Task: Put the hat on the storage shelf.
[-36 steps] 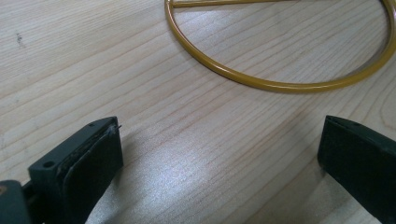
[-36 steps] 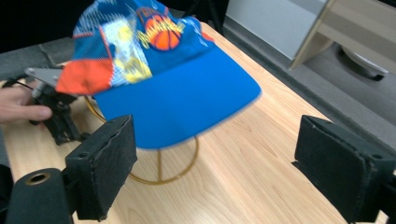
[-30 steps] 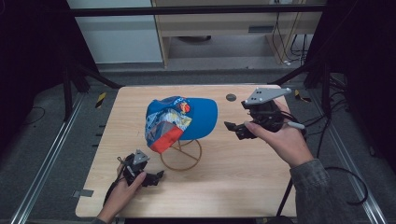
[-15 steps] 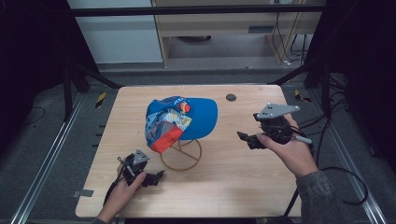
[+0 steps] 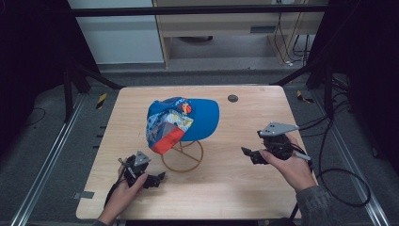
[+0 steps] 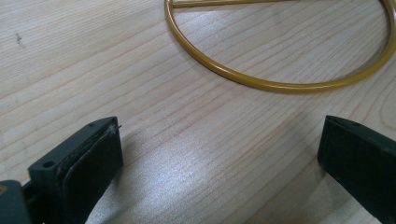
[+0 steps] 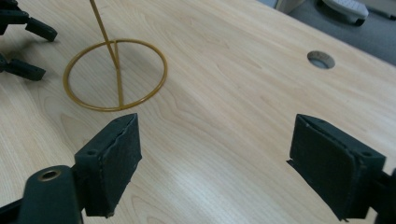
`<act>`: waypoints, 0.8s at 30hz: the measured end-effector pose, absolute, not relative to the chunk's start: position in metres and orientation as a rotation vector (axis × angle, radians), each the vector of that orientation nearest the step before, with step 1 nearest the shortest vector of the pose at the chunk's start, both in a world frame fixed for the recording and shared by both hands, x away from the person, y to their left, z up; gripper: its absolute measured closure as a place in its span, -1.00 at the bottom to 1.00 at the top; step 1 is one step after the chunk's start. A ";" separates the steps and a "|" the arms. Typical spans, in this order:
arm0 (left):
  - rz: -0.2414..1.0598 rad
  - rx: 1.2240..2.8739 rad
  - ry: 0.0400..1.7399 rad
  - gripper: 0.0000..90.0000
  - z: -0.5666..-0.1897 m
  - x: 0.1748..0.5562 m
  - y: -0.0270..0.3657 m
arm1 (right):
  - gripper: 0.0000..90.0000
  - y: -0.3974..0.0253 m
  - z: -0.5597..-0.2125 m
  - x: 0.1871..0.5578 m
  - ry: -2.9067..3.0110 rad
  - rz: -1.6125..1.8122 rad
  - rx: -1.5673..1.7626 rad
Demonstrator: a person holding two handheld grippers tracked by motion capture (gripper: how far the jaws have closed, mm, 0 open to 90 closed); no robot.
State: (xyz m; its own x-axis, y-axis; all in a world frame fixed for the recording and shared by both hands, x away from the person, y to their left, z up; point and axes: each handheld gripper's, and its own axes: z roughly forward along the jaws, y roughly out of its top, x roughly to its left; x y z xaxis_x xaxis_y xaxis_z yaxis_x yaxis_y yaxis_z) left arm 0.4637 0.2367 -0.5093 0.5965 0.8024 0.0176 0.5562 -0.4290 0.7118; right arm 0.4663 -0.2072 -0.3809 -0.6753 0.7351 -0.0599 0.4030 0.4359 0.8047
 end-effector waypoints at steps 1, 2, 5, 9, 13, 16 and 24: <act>0.470 2.148 1.070 -1.00 -0.509 0.464 0.237 | -0.68 -0.207 -0.384 0.466 2.293 1.125 0.974; 0.470 2.148 1.070 -1.00 -0.509 0.464 0.237 | -0.70 -0.207 -0.388 0.467 2.295 1.125 0.984; 0.470 2.148 1.070 -1.00 -0.509 0.464 0.237 | -0.81 -0.206 -0.399 0.469 2.304 1.129 1.046; 0.469 2.148 1.071 -1.00 -0.509 0.464 0.237 | -0.85 -0.205 -0.415 0.473 2.320 1.124 1.109; 0.470 2.148 1.070 -1.00 -0.509 0.464 0.237 | -0.78 -0.205 -0.431 0.475 2.331 1.103 1.162; 0.470 2.147 1.071 -1.00 -0.509 0.464 0.237 | -0.72 -0.206 -0.443 0.477 2.335 1.105 1.185; 0.469 2.147 1.071 -1.00 -0.509 0.464 0.237 | -0.71 -0.205 -0.465 0.478 2.331 1.102 1.218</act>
